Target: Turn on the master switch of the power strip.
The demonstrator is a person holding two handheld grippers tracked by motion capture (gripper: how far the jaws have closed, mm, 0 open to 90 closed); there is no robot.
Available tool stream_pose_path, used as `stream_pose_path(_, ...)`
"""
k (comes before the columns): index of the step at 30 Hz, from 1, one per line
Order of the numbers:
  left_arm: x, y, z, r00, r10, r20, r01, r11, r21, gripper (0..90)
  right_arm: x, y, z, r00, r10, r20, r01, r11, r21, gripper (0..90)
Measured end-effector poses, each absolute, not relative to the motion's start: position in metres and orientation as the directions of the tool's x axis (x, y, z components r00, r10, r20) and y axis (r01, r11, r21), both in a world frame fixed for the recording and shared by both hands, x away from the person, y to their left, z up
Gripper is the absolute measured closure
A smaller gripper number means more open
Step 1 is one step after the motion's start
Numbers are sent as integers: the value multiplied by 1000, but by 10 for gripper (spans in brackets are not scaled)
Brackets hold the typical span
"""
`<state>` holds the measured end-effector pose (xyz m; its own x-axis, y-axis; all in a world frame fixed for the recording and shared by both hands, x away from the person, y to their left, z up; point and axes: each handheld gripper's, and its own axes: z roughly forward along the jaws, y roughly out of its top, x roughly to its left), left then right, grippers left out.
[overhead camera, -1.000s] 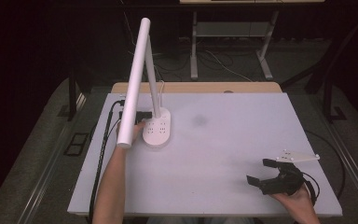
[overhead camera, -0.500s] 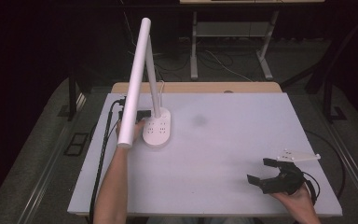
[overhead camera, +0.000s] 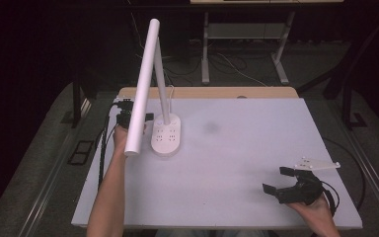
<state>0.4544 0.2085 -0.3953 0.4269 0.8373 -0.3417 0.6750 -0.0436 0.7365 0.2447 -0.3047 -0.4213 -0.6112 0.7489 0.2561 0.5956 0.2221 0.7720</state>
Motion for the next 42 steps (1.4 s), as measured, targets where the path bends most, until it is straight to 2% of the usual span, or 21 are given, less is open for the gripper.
stream_pose_path(7, 443, 218, -379, 431, 842, -325, 645, -36, 763, 895, 244, -305, -421, -612, 749, 254, 594, 224, 773, 1)
stream_pose_path(17, 421, 225, -363, 442, 837, -323, 620, -24, 784, 838, 245, -304, -420, -616, 745, 255, 590, 223, 776, 1)
stream_pose_path(18, 420, 226, -362, 439, 839, -322, 617, -21, 787, 813, 245, -304, -420, -617, 745, 256, 590, 222, 776, 1)
stream_pose_path(22, 411, 234, -363, 405, 842, -356, 634, 22, 773, 595, 244, -304, -419, -619, 743, 254, 587, 223, 778, 1)
stream_pose_path(30, 388, 248, -365, 413, 808, -421, 618, 91, 781, 234, 243, -303, -418, -620, 742, 256, 588, 223, 778, 2)
stream_pose_path(34, 375, 249, -361, 442, 800, -406, 588, 83, 805, 137, 244, -302, -418, -622, 741, 252, 585, 226, 779, 1)
stream_pose_path(35, 372, 248, -361, 443, 800, -405, 586, 83, 806, 86, 243, -301, -418, -622, 741, 252, 585, 226, 778, 1)
stream_pose_path(36, 370, 248, -361, 445, 798, -406, 587, 82, 806, 86, 243, -301, -418, -622, 741, 252, 585, 226, 778, 1)
stream_pose_path(37, 367, 247, -361, 455, 791, -408, 587, 78, 806, 17, 243, -301, -418, -623, 741, 251, 583, 225, 781, 1)
stream_pose_path(42, 352, 240, -362, 496, 757, -425, 576, 79, 814, 0, 243, -302, -417, -623, 742, 249, 580, 225, 783, 1)
